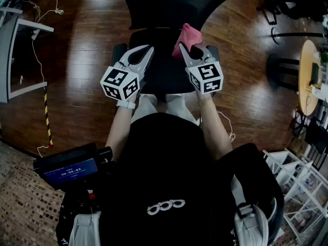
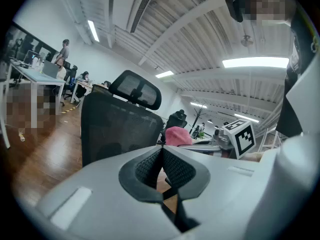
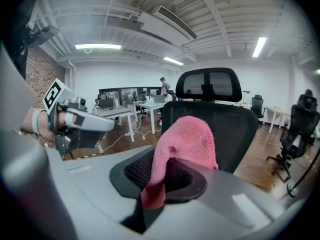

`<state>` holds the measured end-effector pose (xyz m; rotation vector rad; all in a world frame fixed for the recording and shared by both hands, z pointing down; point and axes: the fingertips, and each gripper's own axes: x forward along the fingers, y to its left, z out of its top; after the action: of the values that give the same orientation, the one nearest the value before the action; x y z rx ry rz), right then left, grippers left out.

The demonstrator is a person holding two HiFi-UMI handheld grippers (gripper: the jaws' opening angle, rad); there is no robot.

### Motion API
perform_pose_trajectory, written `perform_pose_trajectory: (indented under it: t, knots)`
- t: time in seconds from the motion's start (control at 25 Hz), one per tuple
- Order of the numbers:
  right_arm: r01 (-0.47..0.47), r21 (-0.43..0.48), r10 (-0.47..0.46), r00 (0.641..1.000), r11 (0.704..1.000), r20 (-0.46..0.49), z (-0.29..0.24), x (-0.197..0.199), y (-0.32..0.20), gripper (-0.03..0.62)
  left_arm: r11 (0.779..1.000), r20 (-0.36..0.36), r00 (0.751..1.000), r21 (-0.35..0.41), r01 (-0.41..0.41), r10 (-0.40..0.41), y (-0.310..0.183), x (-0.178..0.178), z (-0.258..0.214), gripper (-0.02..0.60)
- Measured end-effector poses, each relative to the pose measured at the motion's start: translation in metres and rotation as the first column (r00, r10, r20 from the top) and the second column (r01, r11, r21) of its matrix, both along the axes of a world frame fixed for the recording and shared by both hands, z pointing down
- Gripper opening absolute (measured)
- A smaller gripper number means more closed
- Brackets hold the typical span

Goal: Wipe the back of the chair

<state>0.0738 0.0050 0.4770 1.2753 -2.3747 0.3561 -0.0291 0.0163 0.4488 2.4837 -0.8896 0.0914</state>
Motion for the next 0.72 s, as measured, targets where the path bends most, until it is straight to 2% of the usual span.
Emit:
perform_pose_trajectory:
  t: [0.24, 0.36, 0.72]
  knots:
    - [0.092, 0.007, -0.092, 0.996, 0.996, -0.002, 0.006, -0.031, -0.058, 0.039, 0.999, 0.093, 0.996, 0.049, 0.011, -0.016, 0.006, -0.005, 0.000, -0.010]
    - [0.129, 0.031, -0.129, 0.992, 0.991, 0.009, -0.003, -0.049, -0.084, 0.038, 0.998, 0.093, 0.995, 0.056, 0.022, -0.028, 0.013, -0.005, 0.001, -0.011]
    - [0.233, 0.105, -0.232, 0.973, 0.967, -0.018, -0.019, -0.104, -0.184, 0.040, 1.000, 0.092, 0.996, 0.016, 0.021, -0.022, 0.021, -0.003, 0.014, -0.010]
